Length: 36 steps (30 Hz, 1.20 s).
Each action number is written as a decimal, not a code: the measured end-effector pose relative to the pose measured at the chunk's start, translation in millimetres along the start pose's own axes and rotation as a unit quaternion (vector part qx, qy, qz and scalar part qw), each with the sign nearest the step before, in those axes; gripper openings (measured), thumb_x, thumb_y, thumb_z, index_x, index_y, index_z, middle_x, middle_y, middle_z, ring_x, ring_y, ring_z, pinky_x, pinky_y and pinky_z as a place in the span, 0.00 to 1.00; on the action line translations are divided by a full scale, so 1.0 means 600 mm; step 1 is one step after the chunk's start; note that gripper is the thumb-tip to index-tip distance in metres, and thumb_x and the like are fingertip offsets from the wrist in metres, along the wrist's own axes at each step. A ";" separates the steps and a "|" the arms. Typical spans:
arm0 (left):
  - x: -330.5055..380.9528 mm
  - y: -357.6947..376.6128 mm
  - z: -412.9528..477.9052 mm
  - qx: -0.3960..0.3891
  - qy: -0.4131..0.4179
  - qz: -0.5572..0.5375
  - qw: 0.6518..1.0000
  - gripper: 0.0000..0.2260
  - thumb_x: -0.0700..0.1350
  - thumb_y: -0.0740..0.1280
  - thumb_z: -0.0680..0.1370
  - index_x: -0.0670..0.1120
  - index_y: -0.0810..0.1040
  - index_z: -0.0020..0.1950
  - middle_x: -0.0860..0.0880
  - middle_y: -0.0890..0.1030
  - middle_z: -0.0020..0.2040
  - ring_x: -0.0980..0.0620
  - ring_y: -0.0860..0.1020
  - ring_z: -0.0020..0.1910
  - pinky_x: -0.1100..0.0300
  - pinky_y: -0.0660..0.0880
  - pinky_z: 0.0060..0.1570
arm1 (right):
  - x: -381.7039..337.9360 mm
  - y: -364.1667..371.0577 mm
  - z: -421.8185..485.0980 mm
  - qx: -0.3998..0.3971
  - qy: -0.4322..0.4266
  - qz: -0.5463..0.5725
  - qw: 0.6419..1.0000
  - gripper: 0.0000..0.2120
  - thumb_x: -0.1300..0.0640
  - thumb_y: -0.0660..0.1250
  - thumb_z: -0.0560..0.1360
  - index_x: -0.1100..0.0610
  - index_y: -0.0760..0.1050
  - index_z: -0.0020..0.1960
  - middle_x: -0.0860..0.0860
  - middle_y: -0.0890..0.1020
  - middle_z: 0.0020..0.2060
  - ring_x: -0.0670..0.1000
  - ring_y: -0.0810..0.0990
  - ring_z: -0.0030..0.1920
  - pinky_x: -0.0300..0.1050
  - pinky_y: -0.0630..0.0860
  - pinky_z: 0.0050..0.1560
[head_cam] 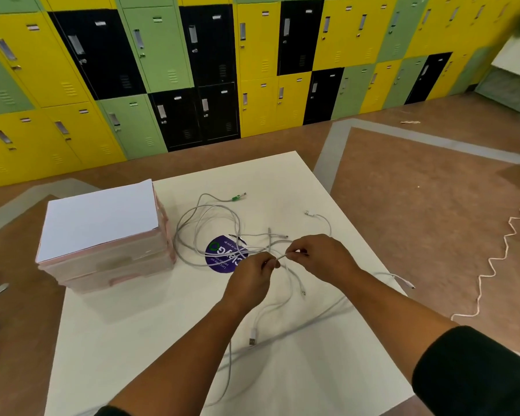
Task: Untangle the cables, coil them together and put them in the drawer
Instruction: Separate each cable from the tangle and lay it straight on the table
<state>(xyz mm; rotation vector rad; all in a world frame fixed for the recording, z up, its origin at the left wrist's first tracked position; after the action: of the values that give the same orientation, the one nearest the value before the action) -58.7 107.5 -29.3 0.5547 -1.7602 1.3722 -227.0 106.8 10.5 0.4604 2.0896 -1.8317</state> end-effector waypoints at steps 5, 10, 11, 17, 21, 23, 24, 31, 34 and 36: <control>0.006 0.008 0.005 -0.014 0.020 0.017 1.000 0.09 0.47 0.63 0.82 0.50 0.84 0.49 0.55 0.84 0.41 0.57 0.80 0.41 0.56 0.76 0.44 | 0.035 -0.028 -0.004 0.013 0.032 -0.059 0.998 0.23 0.32 0.69 0.70 0.51 0.71 0.34 0.46 0.77 0.29 0.45 0.74 0.32 0.42 0.66 0.32; 0.009 0.012 0.013 -0.008 0.011 -0.028 1.000 0.08 0.46 0.67 0.80 0.49 0.86 0.50 0.55 0.81 0.34 0.59 0.74 0.31 0.59 0.70 0.36 | 0.056 -0.029 -0.011 -0.022 0.051 -0.012 0.998 0.19 0.37 0.70 0.73 0.51 0.74 0.36 0.46 0.76 0.28 0.45 0.72 0.29 0.41 0.65 0.32; 0.005 0.011 0.014 -0.009 0.005 -0.041 0.999 0.07 0.46 0.67 0.80 0.49 0.86 0.50 0.54 0.82 0.36 0.57 0.76 0.33 0.58 0.72 0.37 | 0.060 -0.027 -0.012 -0.038 0.044 0.004 0.998 0.14 0.40 0.69 0.75 0.49 0.76 0.37 0.46 0.78 0.30 0.45 0.73 0.30 0.40 0.66 0.33; -0.011 0.016 0.015 -0.009 -0.020 -0.102 0.995 0.06 0.46 0.69 0.79 0.53 0.86 0.47 0.53 0.85 0.41 0.48 0.81 0.43 0.53 0.77 0.47 | 0.092 -0.030 -0.016 -0.065 0.039 0.062 0.995 0.06 0.52 0.67 0.79 0.51 0.82 0.48 0.43 0.80 0.36 0.42 0.76 0.36 0.36 0.68 0.36; -0.024 0.010 0.020 -0.005 -0.043 -0.157 0.987 0.10 0.45 0.69 0.79 0.57 0.85 0.41 0.45 0.85 0.43 0.45 0.78 0.40 0.53 0.75 0.47 | 0.138 -0.051 -0.019 -0.016 0.092 0.137 0.986 0.09 0.51 0.72 0.76 0.56 0.82 0.41 0.46 0.78 0.30 0.46 0.72 0.30 0.39 0.68 0.33; -0.022 0.006 0.020 -0.008 -0.049 -0.178 0.983 0.12 0.44 0.69 0.79 0.56 0.85 0.39 0.45 0.85 0.43 0.45 0.78 0.41 0.55 0.74 0.48 | 0.163 -0.058 -0.024 0.026 0.123 0.215 0.968 0.14 0.49 0.75 0.73 0.59 0.81 0.38 0.49 0.73 0.28 0.46 0.66 0.28 0.39 0.64 0.30; -0.018 0.006 0.021 -0.011 -0.048 -0.184 0.982 0.12 0.43 0.69 0.79 0.55 0.85 0.39 0.45 0.86 0.43 0.43 0.80 0.43 0.55 0.75 0.49 | 0.170 -0.057 -0.026 0.042 0.136 0.258 0.956 0.15 0.48 0.76 0.72 0.60 0.80 0.38 0.50 0.72 0.28 0.47 0.66 0.28 0.39 0.63 0.30; -0.006 0.010 0.025 -0.014 -0.044 -0.211 0.976 0.10 0.43 0.70 0.79 0.55 0.85 0.41 0.47 0.86 0.43 0.48 0.79 0.43 0.57 0.74 0.48 | 0.187 -0.021 -0.033 -0.017 0.167 0.372 0.913 0.08 0.59 0.66 0.80 0.59 0.81 0.44 0.51 0.73 0.31 0.48 0.66 0.31 0.41 0.62 0.30; -0.014 0.011 0.027 -0.016 -0.046 -0.195 0.980 0.09 0.44 0.71 0.78 0.55 0.86 0.41 0.46 0.86 0.43 0.49 0.79 0.43 0.57 0.74 0.47 | 0.192 -0.025 -0.035 -0.078 0.138 0.232 0.960 0.08 0.59 0.65 0.80 0.56 0.83 0.48 0.49 0.78 0.33 0.46 0.70 0.33 0.38 0.66 0.34; -0.019 0.014 0.026 -0.021 -0.046 -0.183 0.982 0.07 0.45 0.72 0.77 0.55 0.86 0.41 0.42 0.85 0.43 0.49 0.77 0.41 0.55 0.72 0.45 | 0.201 -0.038 -0.035 -0.071 0.135 0.160 0.975 0.07 0.56 0.67 0.80 0.52 0.83 0.45 0.47 0.77 0.31 0.46 0.72 0.33 0.39 0.68 0.34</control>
<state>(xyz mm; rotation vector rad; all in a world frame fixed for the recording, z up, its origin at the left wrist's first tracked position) -63.8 93.6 -44.4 0.8831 -1.6540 1.0640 -345.6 128.2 -20.5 0.9919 2.1427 -1.4915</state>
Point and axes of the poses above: each hand's wrist, its own z-axis towards the middle knuckle, its own y-axis out of the palm, x = y × z, the point moved 6 cm from there along z, towards the middle knuckle
